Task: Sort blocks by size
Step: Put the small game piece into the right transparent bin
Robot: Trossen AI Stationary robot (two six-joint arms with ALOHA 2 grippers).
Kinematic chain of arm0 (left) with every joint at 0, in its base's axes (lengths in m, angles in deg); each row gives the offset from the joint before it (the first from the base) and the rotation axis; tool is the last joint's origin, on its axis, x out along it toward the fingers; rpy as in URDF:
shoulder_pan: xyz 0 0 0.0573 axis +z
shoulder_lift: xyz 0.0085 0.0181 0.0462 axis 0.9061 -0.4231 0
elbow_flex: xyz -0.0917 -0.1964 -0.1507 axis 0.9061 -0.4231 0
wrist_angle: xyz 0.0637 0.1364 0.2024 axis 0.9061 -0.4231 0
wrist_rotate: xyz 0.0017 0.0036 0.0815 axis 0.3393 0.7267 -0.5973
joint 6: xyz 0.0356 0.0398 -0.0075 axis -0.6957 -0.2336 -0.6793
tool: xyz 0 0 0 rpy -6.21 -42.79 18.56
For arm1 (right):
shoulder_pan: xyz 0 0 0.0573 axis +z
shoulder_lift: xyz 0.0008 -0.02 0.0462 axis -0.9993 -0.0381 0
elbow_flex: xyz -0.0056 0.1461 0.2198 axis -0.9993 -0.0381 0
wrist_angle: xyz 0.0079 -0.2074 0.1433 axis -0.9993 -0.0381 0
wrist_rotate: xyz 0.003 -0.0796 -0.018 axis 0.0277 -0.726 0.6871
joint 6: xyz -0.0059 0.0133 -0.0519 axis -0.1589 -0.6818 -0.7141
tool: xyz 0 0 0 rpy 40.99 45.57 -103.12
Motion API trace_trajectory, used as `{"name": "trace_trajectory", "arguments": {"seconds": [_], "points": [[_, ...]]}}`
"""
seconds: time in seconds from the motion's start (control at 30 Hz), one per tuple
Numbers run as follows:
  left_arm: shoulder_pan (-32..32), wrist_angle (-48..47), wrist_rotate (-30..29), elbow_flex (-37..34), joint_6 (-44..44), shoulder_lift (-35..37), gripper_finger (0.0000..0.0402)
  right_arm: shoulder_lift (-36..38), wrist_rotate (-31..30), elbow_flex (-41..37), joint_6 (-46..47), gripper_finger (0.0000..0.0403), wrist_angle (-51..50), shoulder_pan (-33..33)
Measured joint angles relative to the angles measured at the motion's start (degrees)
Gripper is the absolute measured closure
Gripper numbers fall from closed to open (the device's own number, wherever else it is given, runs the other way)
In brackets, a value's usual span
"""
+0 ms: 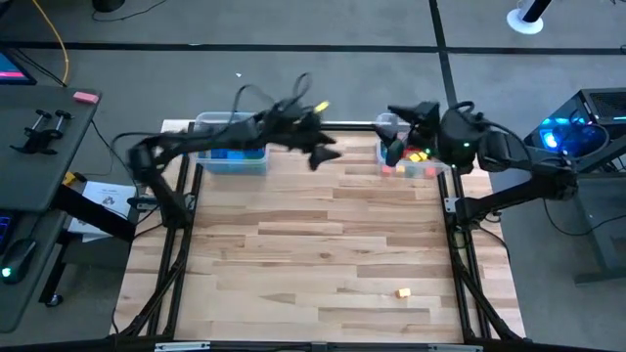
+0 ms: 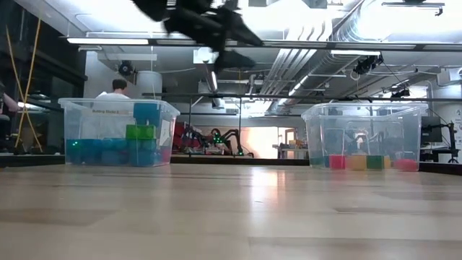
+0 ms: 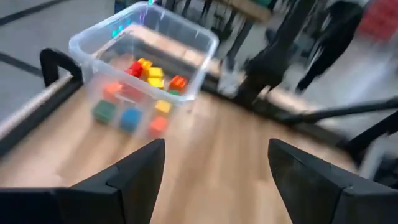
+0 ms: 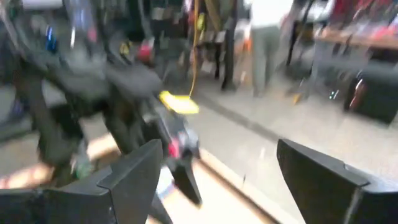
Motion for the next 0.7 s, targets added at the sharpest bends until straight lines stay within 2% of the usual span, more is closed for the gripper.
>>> {"name": "trace_trajectory", "arguments": {"seconds": [0.13,0.27,0.37,0.5,0.6,0.7], "points": [[-4.2,21.5,-4.0,-23.5,12.0,13.2,0.0134,-0.8,9.7,0.0,6.1,0.0089,-11.3,-1.6],[-10.2,32.2,-15.8,-37.6,16.0,22.7,0.0134,-4.8,27.9,0.0,12.5,0.0089,-22.7,-2.8],[-13.2,31.3,-20.6,-41.8,14.7,26.5,0.0134,-9.8,38.8,-0.1,16.7,0.0089,-34.7,0.2],[-14.4,29.7,-21.7,-42.9,15.5,28.5,0.0134,-16.4,42.2,-0.8,19.4,0.0089,-48.6,9.0],[-14.4,29.2,-21.9,-43.0,15.5,28.5,0.0134,-17.6,47.9,-7.4,26.4,0.0089,-44.5,16.5],[-14.4,28.9,-21.7,-43.0,14.4,28.5,0.0134,-16.7,55.2,-17.6,41.3,0.0089,-32.6,24.7]]}}
